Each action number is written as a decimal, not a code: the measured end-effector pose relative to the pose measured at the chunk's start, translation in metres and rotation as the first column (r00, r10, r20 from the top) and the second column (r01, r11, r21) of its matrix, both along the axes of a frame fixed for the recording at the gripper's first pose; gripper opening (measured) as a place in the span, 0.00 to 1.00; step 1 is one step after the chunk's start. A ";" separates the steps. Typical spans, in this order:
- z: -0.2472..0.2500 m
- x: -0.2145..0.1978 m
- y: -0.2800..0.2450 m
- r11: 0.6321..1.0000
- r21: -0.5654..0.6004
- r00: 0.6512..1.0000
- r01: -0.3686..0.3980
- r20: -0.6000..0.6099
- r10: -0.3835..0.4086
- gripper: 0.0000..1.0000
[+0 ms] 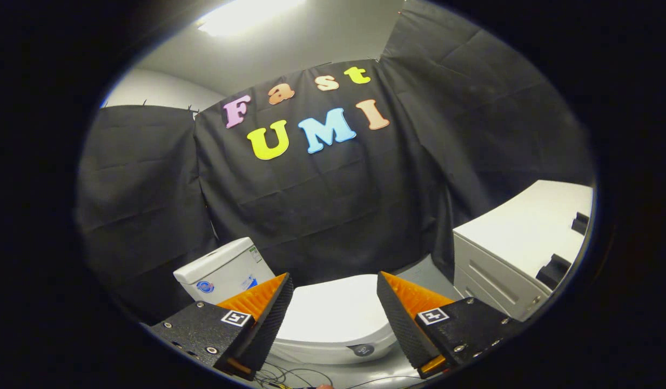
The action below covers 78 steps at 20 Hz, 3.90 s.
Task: Open the toilet lid.
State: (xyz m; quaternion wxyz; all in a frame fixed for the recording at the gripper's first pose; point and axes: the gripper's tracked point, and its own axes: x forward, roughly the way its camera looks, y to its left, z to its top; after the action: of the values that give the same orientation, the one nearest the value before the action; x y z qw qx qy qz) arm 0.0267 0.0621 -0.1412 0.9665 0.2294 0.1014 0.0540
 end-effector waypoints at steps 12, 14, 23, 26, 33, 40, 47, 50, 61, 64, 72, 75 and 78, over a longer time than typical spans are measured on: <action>-0.090 0.008 0.020 0.985 0.172 0.989 0.019 -0.149 0.007 0.96; -0.109 0.007 0.027 0.982 0.186 0.978 0.042 -0.210 -0.002 0.96; -0.191 -0.003 0.013 0.953 0.267 0.937 0.142 -0.347 -0.042 0.96; -0.210 -0.003 0.014 0.937 0.304 0.925 0.172 -0.377 -0.048 0.96; -0.272 -0.005 0.038 0.867 0.432 0.890 0.249 -0.455 -0.029 0.94; -0.299 0.007 0.037 0.734 0.569 0.873 0.370 -0.484 -0.064 0.86; -0.316 0.019 0.055 0.629 0.683 0.885 0.371 -0.466 -0.017 0.63; -0.314 0.025 0.065 0.594 0.727 0.900 0.345 -0.437 0.012 0.54; -0.314 0.029 0.060 0.594 0.722 0.904 0.355 -0.428 -0.019 0.02; -0.312 0.029 0.061 0.628 0.694 0.900 0.351 -0.435 -0.022 0.00; -0.306 0.027 0.058 0.714 0.580 0.863 0.393 -0.501 -0.068 0.00; -0.293 0.025 0.060 0.722 0.555 0.857 0.413 -0.506 -0.101 0.00; -0.289 0.025 0.063 0.751 0.500 0.838 0.431 -0.530 -0.129 0.00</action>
State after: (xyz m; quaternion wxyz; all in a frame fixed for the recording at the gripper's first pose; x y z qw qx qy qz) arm 0.0513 0.1250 -0.4299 0.7860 0.5425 0.2697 -0.1231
